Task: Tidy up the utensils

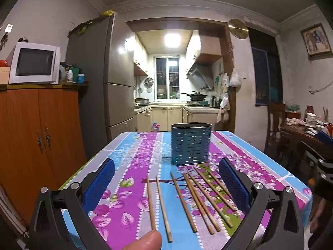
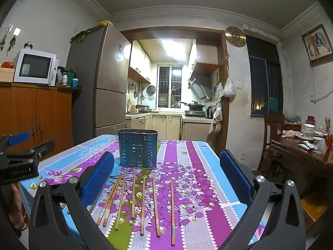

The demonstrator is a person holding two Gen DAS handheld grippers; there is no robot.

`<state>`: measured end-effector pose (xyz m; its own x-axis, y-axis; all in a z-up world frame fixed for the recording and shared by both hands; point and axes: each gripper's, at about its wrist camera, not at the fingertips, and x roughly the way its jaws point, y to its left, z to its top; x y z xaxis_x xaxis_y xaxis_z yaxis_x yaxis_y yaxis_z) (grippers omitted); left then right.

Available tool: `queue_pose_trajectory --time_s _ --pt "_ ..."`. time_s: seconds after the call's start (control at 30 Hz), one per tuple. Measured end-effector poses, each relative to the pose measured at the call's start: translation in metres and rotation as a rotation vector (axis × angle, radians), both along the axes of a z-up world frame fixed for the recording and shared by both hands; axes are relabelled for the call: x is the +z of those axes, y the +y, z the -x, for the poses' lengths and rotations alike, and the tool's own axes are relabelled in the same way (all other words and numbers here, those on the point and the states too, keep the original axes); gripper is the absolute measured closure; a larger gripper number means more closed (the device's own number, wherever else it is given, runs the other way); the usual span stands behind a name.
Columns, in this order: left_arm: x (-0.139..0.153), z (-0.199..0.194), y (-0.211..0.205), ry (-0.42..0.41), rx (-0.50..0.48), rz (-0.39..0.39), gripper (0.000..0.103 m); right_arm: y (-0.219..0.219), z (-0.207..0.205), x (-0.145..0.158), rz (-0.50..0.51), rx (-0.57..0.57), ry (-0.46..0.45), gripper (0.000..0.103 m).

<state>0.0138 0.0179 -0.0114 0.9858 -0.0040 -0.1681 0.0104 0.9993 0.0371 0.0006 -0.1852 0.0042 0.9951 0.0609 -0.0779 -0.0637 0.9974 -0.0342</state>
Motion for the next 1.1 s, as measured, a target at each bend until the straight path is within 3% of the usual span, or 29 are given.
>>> queue_pose_trajectory --time_s 1.1 --pt "0.0045 0.0059 -0.0061 0.004 -0.010 -0.015 0.004 0.0093 0.0008 0.0048 0.022 0.021 -0.017 0.005"
